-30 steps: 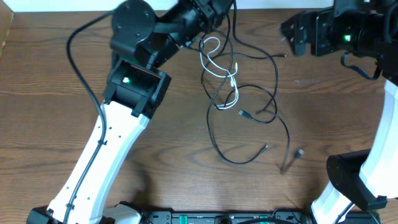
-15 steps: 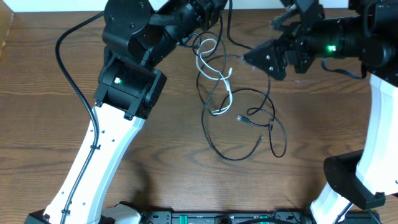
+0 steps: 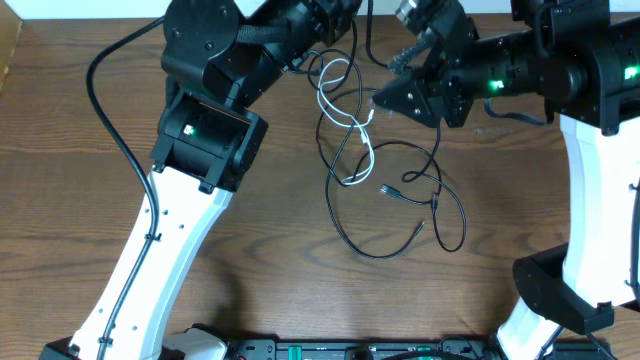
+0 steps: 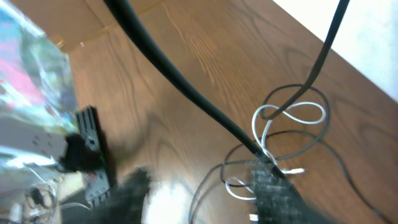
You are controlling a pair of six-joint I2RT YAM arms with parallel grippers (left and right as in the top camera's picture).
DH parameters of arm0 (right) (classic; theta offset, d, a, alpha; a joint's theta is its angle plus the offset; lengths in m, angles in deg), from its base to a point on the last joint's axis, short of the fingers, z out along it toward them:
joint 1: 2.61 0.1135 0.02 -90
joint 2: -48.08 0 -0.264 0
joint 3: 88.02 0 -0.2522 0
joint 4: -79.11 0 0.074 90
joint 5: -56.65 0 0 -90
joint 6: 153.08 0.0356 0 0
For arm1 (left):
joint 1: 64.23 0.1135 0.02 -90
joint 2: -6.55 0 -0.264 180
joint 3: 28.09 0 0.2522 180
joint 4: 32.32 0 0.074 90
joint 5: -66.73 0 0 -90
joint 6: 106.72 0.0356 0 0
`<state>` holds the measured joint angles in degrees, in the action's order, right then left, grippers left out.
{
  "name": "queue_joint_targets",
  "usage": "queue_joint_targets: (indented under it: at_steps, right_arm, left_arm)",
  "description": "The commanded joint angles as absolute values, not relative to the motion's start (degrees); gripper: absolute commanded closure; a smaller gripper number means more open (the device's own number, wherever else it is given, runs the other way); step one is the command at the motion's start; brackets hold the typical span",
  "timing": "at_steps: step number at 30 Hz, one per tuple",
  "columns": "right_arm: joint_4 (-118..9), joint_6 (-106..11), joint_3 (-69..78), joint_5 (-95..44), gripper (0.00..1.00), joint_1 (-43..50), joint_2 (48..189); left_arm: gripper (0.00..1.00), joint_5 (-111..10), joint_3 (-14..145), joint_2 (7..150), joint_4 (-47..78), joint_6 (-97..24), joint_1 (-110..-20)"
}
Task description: Untangle cables
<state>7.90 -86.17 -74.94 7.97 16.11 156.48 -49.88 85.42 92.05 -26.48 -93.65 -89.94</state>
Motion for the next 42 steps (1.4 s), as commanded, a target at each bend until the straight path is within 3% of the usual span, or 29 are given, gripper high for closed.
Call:
queue_joint_targets:
  at_steps: [1,11,15,20,26,33,42]
  right_arm:
    - [7.72,-86.72,-74.55,8.80,0.62,16.57,157.07]
    - [4.27,-86.74,-74.55,9.09,0.55,16.62,157.14]
    - [1.91,-86.82,-74.55,9.68,0.38,16.64,157.58]
    - [1.32,-88.05,-74.55,13.70,0.37,16.64,158.39]
    - [0.49,-88.03,-74.55,14.00,0.46,17.99,159.52]
    - [0.53,-87.79,-74.55,13.48,0.99,18.06,159.74]
    - [-0.02,-74.34,-74.57,3.01,0.99,17.18,158.95]
  left_arm:
    - [0.93,-49.56,86.42,91.19,-27.16,-94.00,-89.90]
    - [0.93,-49.60,86.42,91.19,-27.16,-95.16,-89.90]
    - [0.93,-49.82,86.42,91.19,-26.74,-96.99,-89.90]
    - [0.93,-49.80,86.42,91.19,-26.31,-96.99,-89.90]
    - [0.92,-49.80,86.42,91.19,-26.07,-96.99,-89.90]
    - [0.93,-49.71,86.42,91.19,-24.51,-96.95,-89.90]
    - [0.92,-48.99,86.42,91.32,-14.70,-88.51,-86.62]
